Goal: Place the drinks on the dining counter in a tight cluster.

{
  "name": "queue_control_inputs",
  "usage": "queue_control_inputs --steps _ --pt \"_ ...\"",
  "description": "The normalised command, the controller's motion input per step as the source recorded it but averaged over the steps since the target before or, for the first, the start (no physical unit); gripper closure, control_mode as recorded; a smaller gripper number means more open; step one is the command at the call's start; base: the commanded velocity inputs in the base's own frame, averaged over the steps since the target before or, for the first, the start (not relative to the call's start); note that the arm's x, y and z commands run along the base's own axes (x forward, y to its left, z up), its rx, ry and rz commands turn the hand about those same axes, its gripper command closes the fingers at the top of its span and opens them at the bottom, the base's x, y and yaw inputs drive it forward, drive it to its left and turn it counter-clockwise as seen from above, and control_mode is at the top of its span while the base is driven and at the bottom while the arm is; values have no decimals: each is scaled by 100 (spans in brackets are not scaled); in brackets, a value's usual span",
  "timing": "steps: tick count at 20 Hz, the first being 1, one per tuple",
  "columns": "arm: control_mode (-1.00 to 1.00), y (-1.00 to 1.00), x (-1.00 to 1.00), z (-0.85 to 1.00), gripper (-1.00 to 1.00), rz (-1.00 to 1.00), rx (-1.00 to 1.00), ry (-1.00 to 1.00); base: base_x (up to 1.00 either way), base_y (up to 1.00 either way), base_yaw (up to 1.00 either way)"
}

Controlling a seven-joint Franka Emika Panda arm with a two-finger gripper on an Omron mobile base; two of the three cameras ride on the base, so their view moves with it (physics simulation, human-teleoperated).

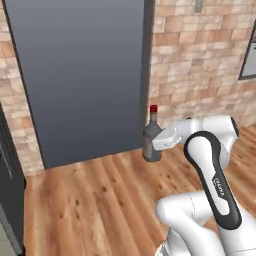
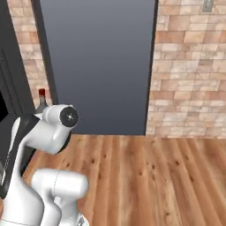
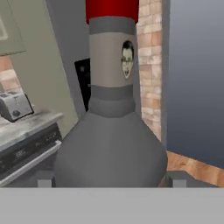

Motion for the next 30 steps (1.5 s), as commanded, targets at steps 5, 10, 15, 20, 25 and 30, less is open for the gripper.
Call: queue_control_inputs --steps 5,10,15,20,25,30 --pt "100 0 0 0 100 0 0 0 25 23 -87" --pt "100 0 0 0 100 0 0 0 20 24 -90" --pt "100 0 0 0 100 0 0 0 15 21 -92" --pt "100 0 0 0 100 0 0 0 44 36 -73" --pt "100 0 0 0 100 0 0 0 100 34 -25" --pt "100 0 0 0 100 0 0 0 100 0 -8"
